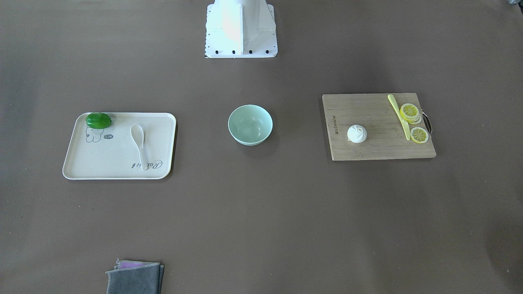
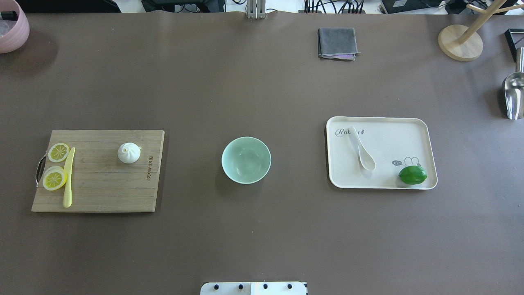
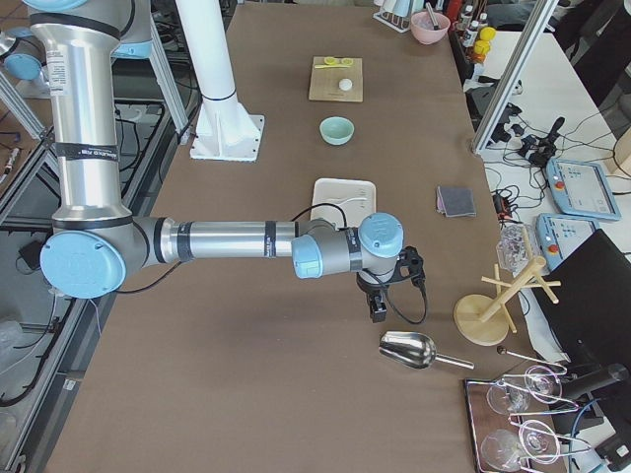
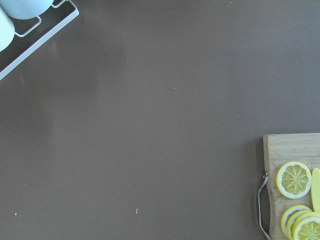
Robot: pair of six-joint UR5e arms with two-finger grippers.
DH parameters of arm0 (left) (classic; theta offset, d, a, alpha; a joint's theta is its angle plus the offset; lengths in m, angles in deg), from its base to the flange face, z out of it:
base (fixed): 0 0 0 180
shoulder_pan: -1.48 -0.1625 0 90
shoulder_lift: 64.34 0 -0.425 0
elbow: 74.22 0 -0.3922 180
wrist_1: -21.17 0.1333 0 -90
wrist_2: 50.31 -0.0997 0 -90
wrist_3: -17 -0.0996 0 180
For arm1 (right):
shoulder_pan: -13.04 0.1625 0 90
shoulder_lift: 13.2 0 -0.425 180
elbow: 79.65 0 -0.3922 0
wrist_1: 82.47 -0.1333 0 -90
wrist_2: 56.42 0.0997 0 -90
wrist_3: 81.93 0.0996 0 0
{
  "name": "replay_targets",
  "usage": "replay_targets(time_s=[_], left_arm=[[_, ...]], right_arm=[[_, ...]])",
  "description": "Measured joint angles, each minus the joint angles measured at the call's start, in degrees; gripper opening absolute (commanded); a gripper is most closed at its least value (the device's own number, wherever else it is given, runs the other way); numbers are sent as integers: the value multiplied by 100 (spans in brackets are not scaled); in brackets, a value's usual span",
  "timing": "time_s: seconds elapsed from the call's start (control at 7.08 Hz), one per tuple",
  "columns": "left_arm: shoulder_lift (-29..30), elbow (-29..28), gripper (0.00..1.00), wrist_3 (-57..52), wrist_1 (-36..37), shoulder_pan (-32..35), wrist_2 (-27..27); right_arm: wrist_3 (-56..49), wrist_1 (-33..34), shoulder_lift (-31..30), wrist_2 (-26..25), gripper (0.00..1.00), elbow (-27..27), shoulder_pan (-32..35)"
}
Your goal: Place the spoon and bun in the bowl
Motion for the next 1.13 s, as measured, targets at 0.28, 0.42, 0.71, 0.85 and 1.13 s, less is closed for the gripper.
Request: replay_targets(time_s=[0.28,0.42,0.71,0.85,1.13], left_arm=[[2,5,98,14,-36,0,-4],[-8,2,98,17,-48,0,-21],[-17,34,98,-14,-102,-3,-39],[-24,48,98,-11,-228,-4,-34],[-70,-2,98,13,-668,-6,-14]], right_arm=[[11,6,20,-5,100,3,-1],[27,2,32,-6,100,3,-4],[43,-30,18,0,100,-2,-7],[48,-43,-6,2,100,0,-8],[62,-57,-24,1,100,1,-8]])
